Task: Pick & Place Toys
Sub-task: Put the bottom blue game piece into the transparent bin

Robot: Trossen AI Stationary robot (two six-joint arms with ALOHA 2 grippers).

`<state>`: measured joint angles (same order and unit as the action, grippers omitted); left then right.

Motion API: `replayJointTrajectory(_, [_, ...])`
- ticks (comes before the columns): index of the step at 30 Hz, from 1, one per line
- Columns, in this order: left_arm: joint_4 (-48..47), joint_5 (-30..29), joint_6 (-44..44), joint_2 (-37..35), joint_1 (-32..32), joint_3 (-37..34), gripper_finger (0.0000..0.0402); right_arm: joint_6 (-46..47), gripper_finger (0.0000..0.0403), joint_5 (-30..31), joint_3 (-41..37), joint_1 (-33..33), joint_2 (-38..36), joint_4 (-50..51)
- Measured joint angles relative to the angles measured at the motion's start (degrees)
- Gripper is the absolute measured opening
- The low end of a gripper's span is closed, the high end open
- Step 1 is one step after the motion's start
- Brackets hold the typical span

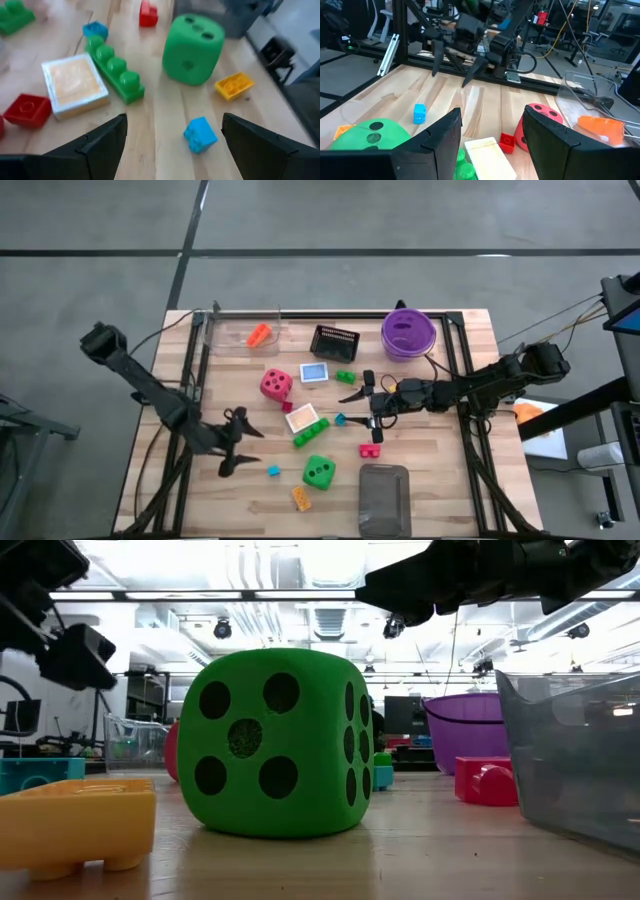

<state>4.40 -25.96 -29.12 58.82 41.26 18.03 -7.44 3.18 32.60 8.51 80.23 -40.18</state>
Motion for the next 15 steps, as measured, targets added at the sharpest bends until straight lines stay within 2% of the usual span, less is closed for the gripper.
replayJointTrajectory(5, [0.09, 0.29, -0.36, 10.36, 0.02, 4.53, 0.0329, 0.00, 0.0203, 0.00, -0.02, 0.00, 0.00, 0.00])
replayJointTrajectory(15, [-0.17, 8.53, 0.09, 28.10, 0.10, 16.83, 0.0329, 0.20, 0.0203, 0.00, -0.04, -0.02, 0.00, 0.61])
